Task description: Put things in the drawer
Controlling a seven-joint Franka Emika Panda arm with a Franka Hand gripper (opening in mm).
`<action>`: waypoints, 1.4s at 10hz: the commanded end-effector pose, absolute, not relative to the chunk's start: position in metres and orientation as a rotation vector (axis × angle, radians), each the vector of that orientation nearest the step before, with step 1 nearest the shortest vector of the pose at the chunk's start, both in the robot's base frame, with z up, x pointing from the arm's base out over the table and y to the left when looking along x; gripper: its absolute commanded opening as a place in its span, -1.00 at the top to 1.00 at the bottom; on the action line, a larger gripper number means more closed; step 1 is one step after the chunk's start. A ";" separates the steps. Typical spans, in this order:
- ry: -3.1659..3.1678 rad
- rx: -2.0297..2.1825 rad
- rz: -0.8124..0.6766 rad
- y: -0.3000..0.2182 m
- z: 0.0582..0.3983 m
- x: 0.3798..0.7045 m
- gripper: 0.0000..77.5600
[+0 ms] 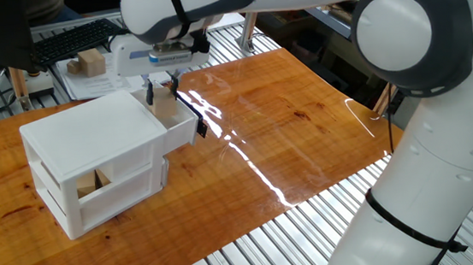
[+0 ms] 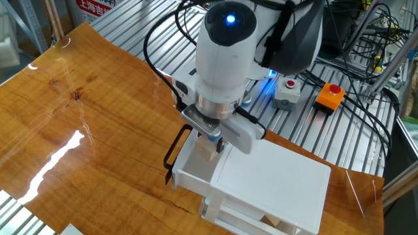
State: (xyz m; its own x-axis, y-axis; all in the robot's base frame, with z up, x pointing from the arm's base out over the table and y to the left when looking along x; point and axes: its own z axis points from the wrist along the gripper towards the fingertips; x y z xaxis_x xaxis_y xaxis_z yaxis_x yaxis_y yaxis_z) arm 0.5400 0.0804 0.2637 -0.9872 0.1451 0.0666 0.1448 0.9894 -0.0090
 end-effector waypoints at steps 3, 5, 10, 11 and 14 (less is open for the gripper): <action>-3.088 -0.261 0.012 0.081 0.254 0.542 0.97; -3.094 -0.297 0.024 0.081 0.254 0.542 0.97; -3.092 -0.305 0.021 0.081 0.254 0.542 -1.00; -3.092 -0.305 0.021 0.081 0.254 0.542 -1.00; -3.092 -0.305 0.021 0.081 0.254 0.542 -1.00</action>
